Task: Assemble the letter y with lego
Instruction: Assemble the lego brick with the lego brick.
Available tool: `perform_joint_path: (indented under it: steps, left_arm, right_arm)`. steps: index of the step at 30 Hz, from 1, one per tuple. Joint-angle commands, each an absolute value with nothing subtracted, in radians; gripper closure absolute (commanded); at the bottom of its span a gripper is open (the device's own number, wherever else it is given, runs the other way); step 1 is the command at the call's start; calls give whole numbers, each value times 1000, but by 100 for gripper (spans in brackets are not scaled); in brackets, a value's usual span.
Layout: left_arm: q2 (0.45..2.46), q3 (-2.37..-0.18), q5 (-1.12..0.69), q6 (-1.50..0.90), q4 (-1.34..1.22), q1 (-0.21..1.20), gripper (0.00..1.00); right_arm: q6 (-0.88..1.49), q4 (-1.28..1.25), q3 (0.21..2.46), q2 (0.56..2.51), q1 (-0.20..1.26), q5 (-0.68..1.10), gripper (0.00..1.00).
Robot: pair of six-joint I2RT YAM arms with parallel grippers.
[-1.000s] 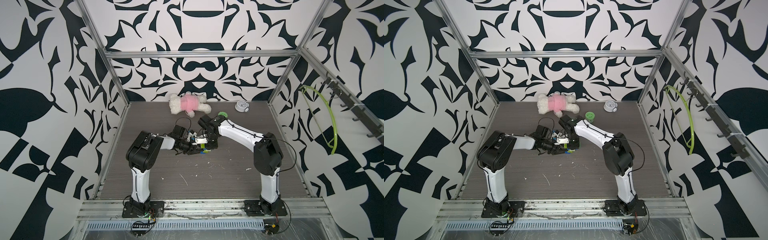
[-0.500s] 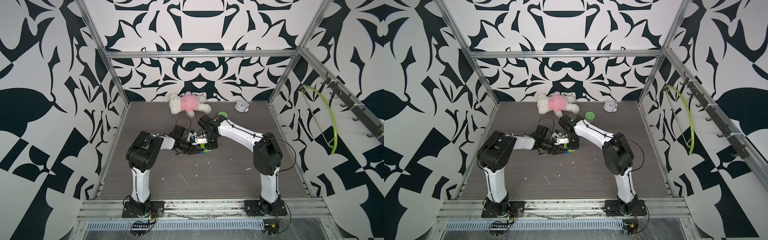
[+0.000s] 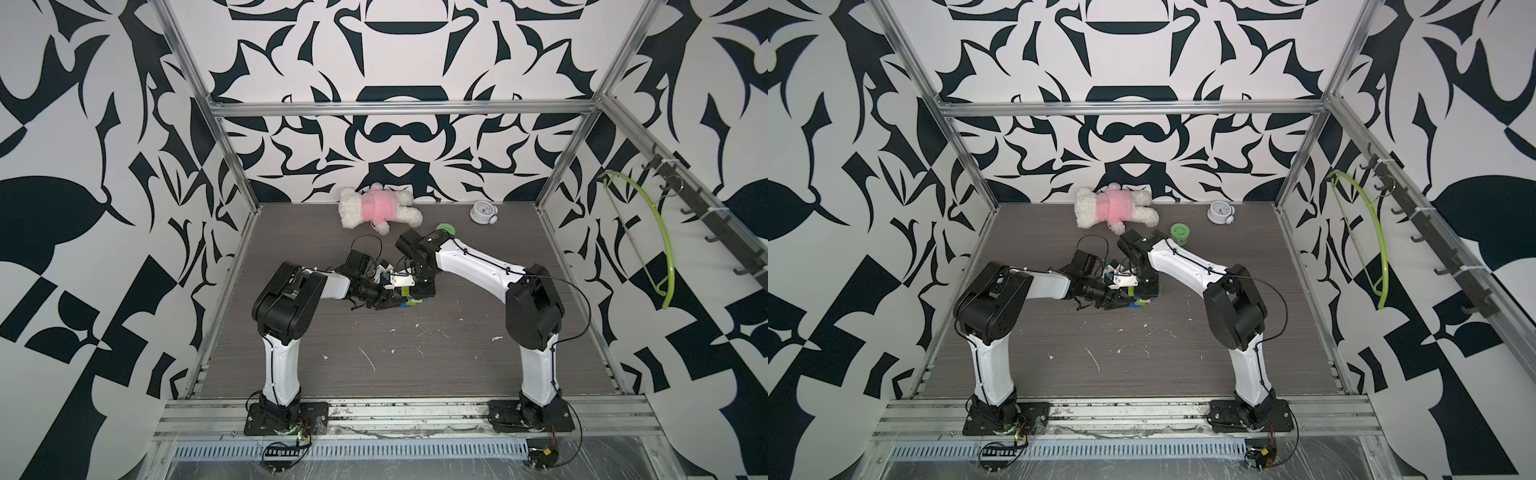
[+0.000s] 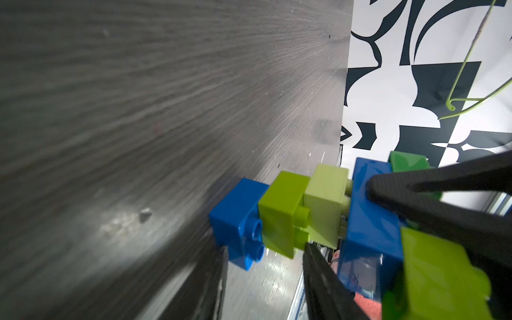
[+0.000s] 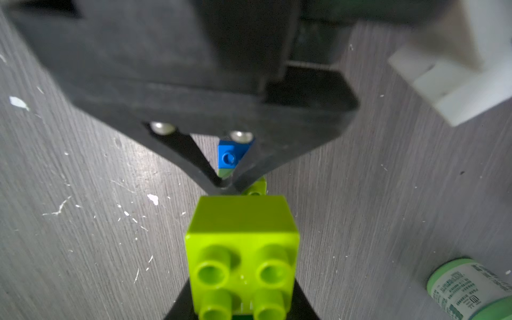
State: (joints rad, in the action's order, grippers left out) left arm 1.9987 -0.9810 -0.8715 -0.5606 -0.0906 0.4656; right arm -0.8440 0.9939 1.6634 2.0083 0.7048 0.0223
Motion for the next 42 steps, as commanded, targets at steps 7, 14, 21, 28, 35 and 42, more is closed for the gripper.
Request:
perform_joint_path:
  steps: [7, 14, 21, 28, 35, 42]
  left_arm:
    - [2119, -899, -560, -554, 118, 454, 54]
    - [2120, -899, -559, -554, 117, 454, 54]
    - [2122, -900, -554, -552, 118, 454, 54]
    - [2123, -900, -551, -551, 121, 454, 54]
    - [2124, -901, -547, -549, 124, 454, 54]
    - [2126, -902, -546, -549, 125, 454, 54]
  right_arm:
    - [-825, 1000, 1628, 2097, 707, 36, 96]
    - [-825, 1004, 1641, 2087, 707, 34, 95]
    - [-822, 1006, 1660, 2061, 707, 37, 88]
    - [-825, 998, 1668, 2036, 706, 43, 78]
    - [-828, 984, 1666, 2014, 706, 48, 67]
    - [-833, 970, 1648, 1993, 707, 55, 59]
